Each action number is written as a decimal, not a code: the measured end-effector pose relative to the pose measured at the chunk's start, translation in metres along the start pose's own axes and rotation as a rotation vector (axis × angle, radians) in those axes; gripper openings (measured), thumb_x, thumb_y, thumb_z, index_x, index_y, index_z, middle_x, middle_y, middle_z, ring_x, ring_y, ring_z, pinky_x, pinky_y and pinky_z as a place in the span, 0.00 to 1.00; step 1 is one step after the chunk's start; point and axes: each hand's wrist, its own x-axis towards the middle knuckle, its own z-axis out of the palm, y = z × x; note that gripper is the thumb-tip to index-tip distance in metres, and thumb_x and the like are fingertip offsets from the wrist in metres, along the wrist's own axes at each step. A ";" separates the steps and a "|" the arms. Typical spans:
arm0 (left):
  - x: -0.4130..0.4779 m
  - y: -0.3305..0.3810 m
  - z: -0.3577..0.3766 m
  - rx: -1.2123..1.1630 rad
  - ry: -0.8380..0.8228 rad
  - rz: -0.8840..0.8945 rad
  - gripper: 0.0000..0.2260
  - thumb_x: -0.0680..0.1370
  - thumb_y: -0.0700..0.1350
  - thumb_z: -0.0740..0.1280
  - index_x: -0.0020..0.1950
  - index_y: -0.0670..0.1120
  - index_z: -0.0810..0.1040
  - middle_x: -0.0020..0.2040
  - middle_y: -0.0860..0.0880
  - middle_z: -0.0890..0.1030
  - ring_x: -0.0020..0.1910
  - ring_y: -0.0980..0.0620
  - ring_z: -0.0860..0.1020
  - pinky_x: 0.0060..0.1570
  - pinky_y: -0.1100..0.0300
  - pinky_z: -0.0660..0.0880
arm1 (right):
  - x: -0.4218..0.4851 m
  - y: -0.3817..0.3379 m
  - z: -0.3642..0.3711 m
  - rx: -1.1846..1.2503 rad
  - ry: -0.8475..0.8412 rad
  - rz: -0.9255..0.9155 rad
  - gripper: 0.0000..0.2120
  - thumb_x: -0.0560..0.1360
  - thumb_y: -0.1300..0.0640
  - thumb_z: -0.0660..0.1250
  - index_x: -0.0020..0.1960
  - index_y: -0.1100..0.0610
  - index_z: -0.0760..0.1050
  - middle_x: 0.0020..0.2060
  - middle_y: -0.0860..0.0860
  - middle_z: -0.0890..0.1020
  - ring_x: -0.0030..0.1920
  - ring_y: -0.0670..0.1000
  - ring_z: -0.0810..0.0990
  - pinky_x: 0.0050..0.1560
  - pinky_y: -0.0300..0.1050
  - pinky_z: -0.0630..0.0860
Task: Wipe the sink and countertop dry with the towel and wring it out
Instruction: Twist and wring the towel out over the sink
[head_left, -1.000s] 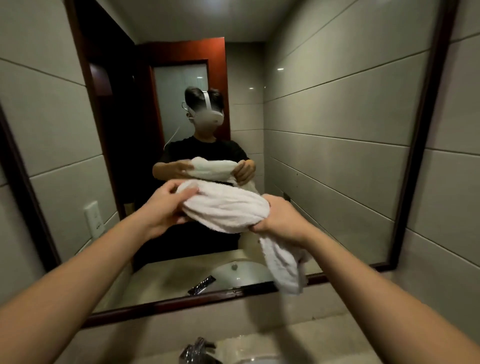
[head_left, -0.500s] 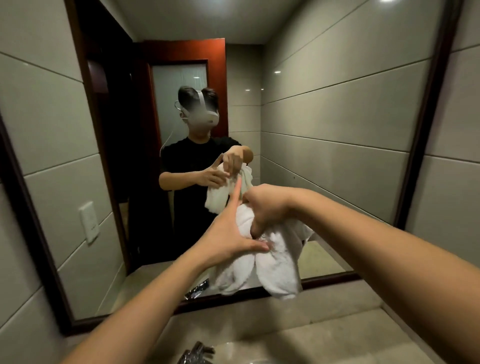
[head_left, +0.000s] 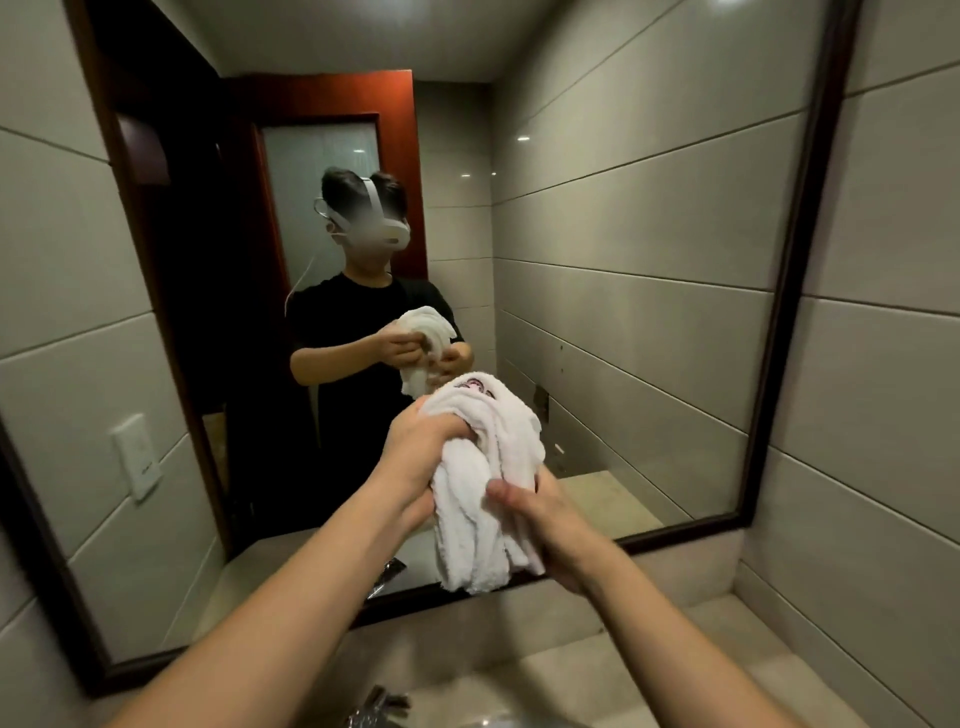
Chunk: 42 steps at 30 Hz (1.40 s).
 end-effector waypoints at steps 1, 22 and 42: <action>-0.001 0.000 0.004 -0.036 0.022 -0.009 0.16 0.72 0.26 0.63 0.56 0.37 0.82 0.44 0.39 0.85 0.40 0.47 0.85 0.38 0.57 0.81 | -0.004 0.011 0.006 0.025 0.053 0.016 0.46 0.62 0.50 0.83 0.75 0.56 0.67 0.65 0.56 0.82 0.66 0.58 0.81 0.68 0.57 0.76; 0.000 -0.046 -0.016 0.141 0.176 -0.105 0.21 0.71 0.25 0.60 0.54 0.43 0.84 0.51 0.39 0.86 0.48 0.44 0.85 0.45 0.53 0.81 | -0.003 0.040 0.018 -1.012 0.248 -0.017 0.64 0.60 0.45 0.77 0.79 0.35 0.33 0.73 0.45 0.67 0.61 0.55 0.79 0.53 0.52 0.79; 0.038 -0.049 -0.058 -0.353 -0.797 -0.225 0.33 0.76 0.43 0.75 0.79 0.42 0.66 0.73 0.33 0.72 0.72 0.33 0.72 0.69 0.36 0.69 | 0.027 0.058 -0.006 0.538 -0.652 0.534 0.19 0.70 0.44 0.73 0.52 0.55 0.74 0.33 0.47 0.80 0.32 0.43 0.79 0.36 0.32 0.76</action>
